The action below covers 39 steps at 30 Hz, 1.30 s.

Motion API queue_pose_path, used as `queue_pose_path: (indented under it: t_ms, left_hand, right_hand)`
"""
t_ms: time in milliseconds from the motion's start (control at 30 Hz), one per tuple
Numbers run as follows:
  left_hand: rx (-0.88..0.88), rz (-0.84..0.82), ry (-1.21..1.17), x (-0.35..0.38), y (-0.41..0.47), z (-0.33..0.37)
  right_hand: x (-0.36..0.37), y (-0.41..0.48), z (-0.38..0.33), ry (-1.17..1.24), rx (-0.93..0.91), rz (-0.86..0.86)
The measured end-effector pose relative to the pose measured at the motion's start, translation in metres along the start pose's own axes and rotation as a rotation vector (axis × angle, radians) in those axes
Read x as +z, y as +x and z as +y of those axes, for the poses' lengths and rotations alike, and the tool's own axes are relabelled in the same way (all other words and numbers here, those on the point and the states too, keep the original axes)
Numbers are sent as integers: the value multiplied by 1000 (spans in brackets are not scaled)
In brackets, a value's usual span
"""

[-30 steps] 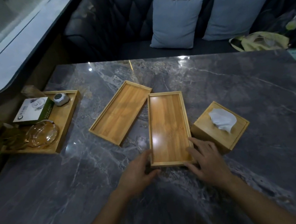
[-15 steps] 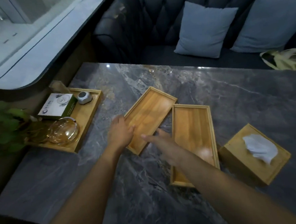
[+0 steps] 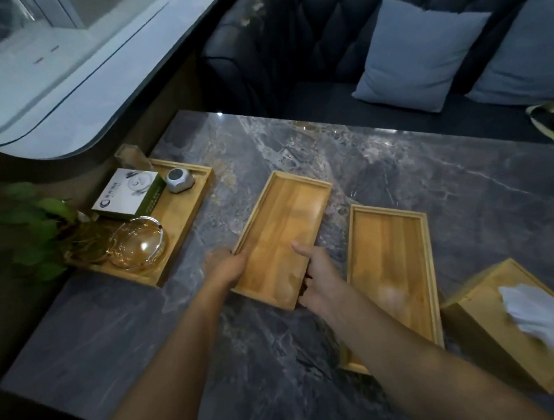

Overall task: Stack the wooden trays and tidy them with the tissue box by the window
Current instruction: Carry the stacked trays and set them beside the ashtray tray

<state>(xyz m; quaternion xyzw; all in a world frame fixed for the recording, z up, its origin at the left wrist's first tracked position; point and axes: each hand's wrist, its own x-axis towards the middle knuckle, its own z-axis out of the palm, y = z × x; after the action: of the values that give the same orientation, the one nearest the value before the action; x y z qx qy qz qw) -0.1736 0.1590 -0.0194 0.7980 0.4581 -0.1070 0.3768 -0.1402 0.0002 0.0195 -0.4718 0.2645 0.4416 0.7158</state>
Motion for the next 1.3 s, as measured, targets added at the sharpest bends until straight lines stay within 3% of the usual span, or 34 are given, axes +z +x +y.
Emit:
queue_pose_path:
  t_ms: [133,267,367,467,633,800,1300]
  left_hand:
    - [22,-27,-116,-9,-7,-5]
    - [86,-66,-116,-13,-22,-4]
    - [139,28,-83,-7,-37,9]
    - [265,118,-100,2,-57,24]
    - [558,241,18,21,-94,55]
    - [687,233,143,49,-121,68]
    - [705,97,238,106,-152,33]
  right_hand:
    - [-4,2,-13,-208,-50,56]
    - [-8,10,-17,-523,-292,265]
    - [-16,5,-24,-652,-479,342]
    - [-34,-10,-33,-757,-658,363]
    - [-79,-39,-41,-911,-855,557]
    - [-126,-61,-37,-1024,-885,690]
    - [-190,-73,1,-1163,-814,742]
